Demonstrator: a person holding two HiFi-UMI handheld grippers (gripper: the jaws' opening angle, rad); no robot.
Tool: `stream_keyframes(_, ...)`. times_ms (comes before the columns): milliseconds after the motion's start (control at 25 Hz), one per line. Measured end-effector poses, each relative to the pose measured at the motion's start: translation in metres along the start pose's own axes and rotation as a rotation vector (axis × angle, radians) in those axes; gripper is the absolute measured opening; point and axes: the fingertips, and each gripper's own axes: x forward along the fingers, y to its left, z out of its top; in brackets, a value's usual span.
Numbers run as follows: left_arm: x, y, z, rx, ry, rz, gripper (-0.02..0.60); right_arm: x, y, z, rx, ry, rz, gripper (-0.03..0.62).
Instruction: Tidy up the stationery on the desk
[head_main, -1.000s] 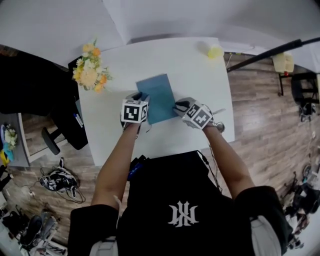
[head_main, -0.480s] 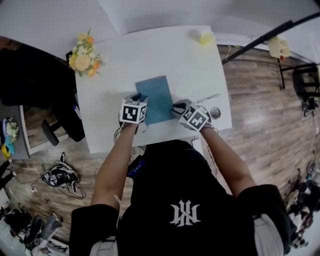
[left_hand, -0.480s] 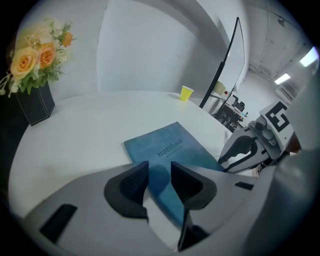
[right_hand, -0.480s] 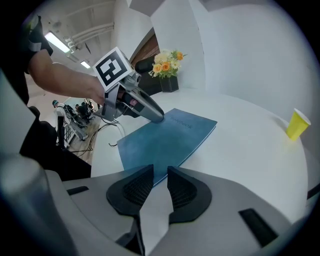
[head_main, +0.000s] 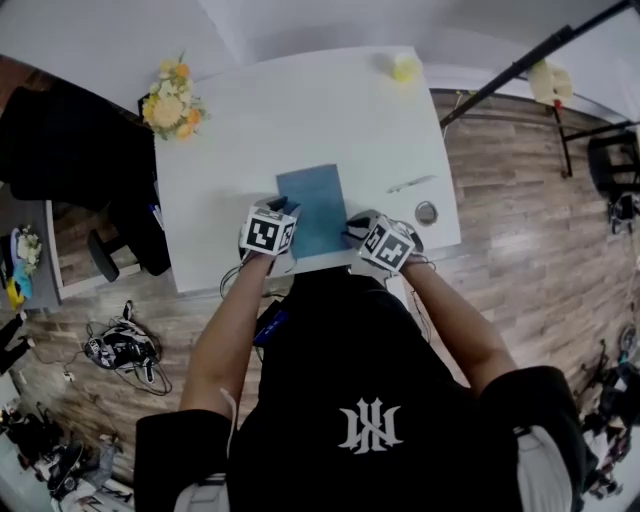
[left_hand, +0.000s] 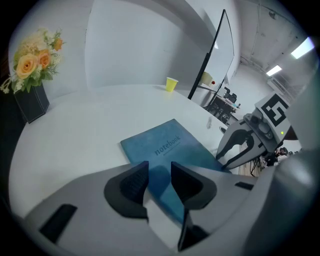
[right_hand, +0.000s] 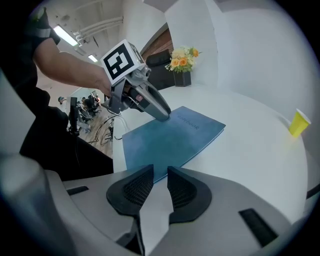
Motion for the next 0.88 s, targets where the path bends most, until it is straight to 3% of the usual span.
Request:
stream_keyframes(480, -0.006, -0.023, -0.028, 0.040, 0.024, -0.023, 0.137, -0.005, 0.030, -0.018, 0.007, 0.003, 0.003, 0.107)
stream_keyframes(880, -0.004, -0.028, -0.030, 0.081, 0.028, -0.016, 0.137, -0.003, 0.032, -0.023, -0.003, 0.012, 0.006, 0.109)
